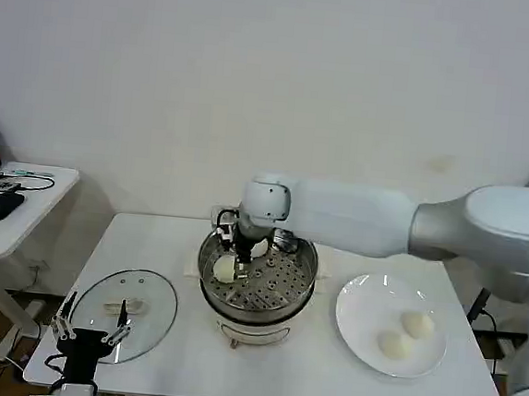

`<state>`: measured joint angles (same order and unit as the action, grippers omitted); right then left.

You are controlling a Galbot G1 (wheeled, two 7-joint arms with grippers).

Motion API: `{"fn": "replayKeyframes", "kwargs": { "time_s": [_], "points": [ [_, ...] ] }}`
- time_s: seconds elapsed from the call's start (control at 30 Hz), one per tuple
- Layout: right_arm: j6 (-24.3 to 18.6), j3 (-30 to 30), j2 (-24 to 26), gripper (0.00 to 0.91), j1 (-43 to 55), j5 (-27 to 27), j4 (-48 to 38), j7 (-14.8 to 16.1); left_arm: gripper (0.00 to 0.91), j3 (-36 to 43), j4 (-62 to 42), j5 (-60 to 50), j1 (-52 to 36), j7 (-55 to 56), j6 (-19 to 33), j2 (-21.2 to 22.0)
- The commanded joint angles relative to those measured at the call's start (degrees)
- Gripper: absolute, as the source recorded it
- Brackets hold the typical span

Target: Take steamed baozi put them in steamer then cover it.

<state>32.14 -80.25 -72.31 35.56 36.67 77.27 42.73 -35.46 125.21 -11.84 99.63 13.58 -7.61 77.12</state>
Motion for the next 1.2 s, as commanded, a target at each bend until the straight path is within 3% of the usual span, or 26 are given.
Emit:
{"fn": "replayKeyframes", "kwargs": {
  "time_s": [0.03, 0.3, 0.47, 0.6, 0.77, 0.87, 1.1, 1.2],
  "points": [
    [-0.8, 0.2, 18.8, 0.907, 9.0, -1.3, 12.9, 0.6, 0.907, 0.8, 0.5, 0.0, -0.7, -0.6, -0.7, -0.3],
    [-6.9, -5.4, 40.9, 0.907, 11.7, -14.4, 22.3, 4.1, 0.907, 1.9, 1.2, 0.0, -2.1, -1.6, -2.0, -2.0],
    [-10.4, -6.1, 48.3, 0.907, 9.9, -21.8, 26.3, 5.6, 0.907, 2.2, 0.0, -0.2, -1.9, -1.5, -1.7, -2.7],
    [-12.6, -3.3, 55.5, 0.907, 4.1, -27.6, 29.7, 7.5, 0.907, 2.2, -0.1, -0.4, -1.8, -1.6, -1.7, -3.3],
    [-16.3, -0.5, 61.1, 0.907, -1.4, -33.7, 30.5, 9.2, 0.907, 1.7, 0.1, -0.4, -2.1, -1.7, -1.9, -4.5],
    [-22.2, -0.5, 64.1, 0.907, -3.3, -37.8, 30.1, 12.2, 0.907, 1.7, 0.2, -0.6, -2.0, -1.7, -1.8, -4.6],
    [-22.5, -2.6, 67.7, 0.907, -5.5, -41.5, 30.2, 11.7, 0.907, 2.4, 0.0, -1.5, -1.8, -1.6, -1.6, -4.0],
    [-22.0, 1.3, 67.4, 0.907, -12.0, -42.8, 29.4, 10.5, 0.907, 2.5, -0.4, -1.6, -1.9, -1.6, -1.6, -3.9]
  ]
}}
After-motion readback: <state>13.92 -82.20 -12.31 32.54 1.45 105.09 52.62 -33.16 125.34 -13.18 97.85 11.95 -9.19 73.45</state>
